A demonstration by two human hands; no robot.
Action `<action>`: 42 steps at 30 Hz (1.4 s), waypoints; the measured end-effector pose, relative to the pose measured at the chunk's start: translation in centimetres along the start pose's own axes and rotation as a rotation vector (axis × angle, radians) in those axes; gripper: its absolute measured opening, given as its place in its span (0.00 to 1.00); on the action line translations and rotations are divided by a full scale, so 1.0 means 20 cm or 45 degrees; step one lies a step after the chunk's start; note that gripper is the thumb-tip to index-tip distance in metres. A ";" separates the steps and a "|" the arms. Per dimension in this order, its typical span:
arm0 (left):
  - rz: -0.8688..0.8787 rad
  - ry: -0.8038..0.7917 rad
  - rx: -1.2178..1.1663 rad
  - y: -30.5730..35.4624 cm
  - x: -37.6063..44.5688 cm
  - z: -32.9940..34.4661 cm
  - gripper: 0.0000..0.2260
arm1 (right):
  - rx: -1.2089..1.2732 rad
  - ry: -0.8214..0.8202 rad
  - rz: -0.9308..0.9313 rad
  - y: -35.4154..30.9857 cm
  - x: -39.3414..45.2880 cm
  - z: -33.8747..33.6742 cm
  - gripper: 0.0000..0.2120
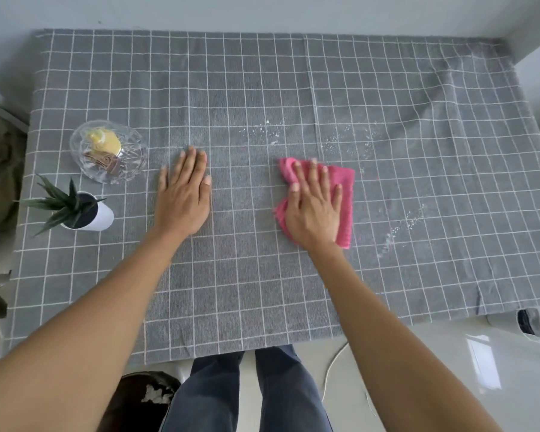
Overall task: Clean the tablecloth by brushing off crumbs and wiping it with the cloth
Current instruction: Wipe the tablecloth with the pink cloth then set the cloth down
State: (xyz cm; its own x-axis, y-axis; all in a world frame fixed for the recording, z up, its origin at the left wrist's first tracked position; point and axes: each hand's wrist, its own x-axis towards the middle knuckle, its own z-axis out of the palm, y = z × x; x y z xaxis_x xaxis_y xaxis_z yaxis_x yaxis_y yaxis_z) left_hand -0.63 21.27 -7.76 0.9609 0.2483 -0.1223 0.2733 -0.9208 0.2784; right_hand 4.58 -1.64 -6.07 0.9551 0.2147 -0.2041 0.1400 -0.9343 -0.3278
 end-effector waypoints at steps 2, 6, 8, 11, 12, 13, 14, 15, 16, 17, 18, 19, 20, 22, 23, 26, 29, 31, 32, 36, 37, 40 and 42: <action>0.001 -0.021 0.002 0.01 0.07 -0.01 0.23 | -0.002 -0.056 -0.181 -0.14 -0.03 0.05 0.24; 0.016 -0.007 -0.002 0.02 0.14 -0.02 0.23 | 0.000 -0.057 -0.329 -0.16 -0.04 0.08 0.23; 0.026 0.013 0.008 0.02 0.14 -0.02 0.23 | -0.034 -0.048 -0.353 -0.08 0.00 0.05 0.23; 0.030 0.018 0.012 0.01 0.13 -0.02 0.23 | -0.036 0.018 -0.224 0.08 0.06 -0.02 0.23; 0.031 0.020 0.014 0.01 0.13 -0.02 0.23 | -0.037 0.039 -0.168 0.15 0.08 -0.05 0.23; 0.029 0.020 0.017 0.01 0.13 -0.02 0.23 | -0.040 0.048 -0.114 0.21 0.09 -0.07 0.23; 0.026 0.020 0.017 0.01 0.13 -0.02 0.23 | -0.038 0.049 -0.058 0.25 0.10 -0.10 0.23; 0.025 0.024 0.015 0.01 0.13 -0.02 0.23 | -0.030 0.051 -0.002 0.28 0.11 -0.11 0.23; 0.029 0.033 0.013 0.01 0.13 -0.01 0.23 | -0.019 0.062 0.048 0.29 0.12 -0.11 0.23; 0.035 0.048 0.013 0.01 0.13 -0.01 0.23 | -0.011 0.079 0.089 0.28 0.12 -0.10 0.23; 0.039 0.064 0.014 0.00 0.13 0.00 0.23 | -0.005 0.092 0.125 0.25 0.12 -0.09 0.23; 0.040 0.073 0.016 0.00 0.13 0.00 0.23 | 0.004 0.093 0.160 0.22 0.11 -0.08 0.23; 0.037 0.076 0.019 0.00 0.13 0.00 0.23 | 0.015 0.086 0.180 0.19 0.10 -0.07 0.23; 0.033 0.083 0.024 0.00 0.13 0.01 0.23 | 0.027 0.062 0.145 0.14 0.08 -0.05 0.24; 0.031 0.086 0.022 0.00 0.14 0.01 0.23 | 0.028 0.045 0.101 0.11 0.06 -0.05 0.24; 0.020 0.087 0.021 0.01 0.13 0.01 0.23 | 0.018 -0.020 -0.074 -0.03 -0.01 0.01 0.26; 0.012 0.087 0.030 0.01 0.14 0.01 0.23 | 0.009 -0.060 -0.207 -0.12 -0.06 0.04 0.26; 0.021 0.091 0.023 0.01 0.14 0.01 0.23 | -0.029 -0.065 -0.290 -0.08 -0.05 0.03 0.24; 0.025 0.090 0.023 0.01 0.14 0.01 0.23 | -0.059 -0.062 -0.335 -0.04 -0.04 0.02 0.24; 0.031 0.077 0.028 -0.01 0.14 0.02 0.23 | -0.074 0.024 -0.113 0.10 0.07 -0.03 0.25; 0.034 0.076 0.025 -0.01 0.14 0.02 0.23 | -0.049 0.052 0.017 0.12 0.09 -0.04 0.24; 0.025 0.067 0.011 0.00 0.15 0.01 0.23 | 0.077 0.137 0.291 0.11 0.14 -0.04 0.24; -0.009 0.061 -0.017 0.00 0.17 0.01 0.23 | 0.118 0.166 0.345 0.05 0.15 -0.03 0.24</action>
State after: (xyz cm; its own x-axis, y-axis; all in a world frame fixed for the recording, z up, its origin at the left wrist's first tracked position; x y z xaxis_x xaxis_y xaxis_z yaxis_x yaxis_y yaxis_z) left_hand 2.65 22.08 -8.30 0.9599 0.2692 -0.0787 0.2804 -0.9150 0.2901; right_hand 7.70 -2.16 -6.50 0.9807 -0.0826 -0.1773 -0.1430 -0.9212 -0.3619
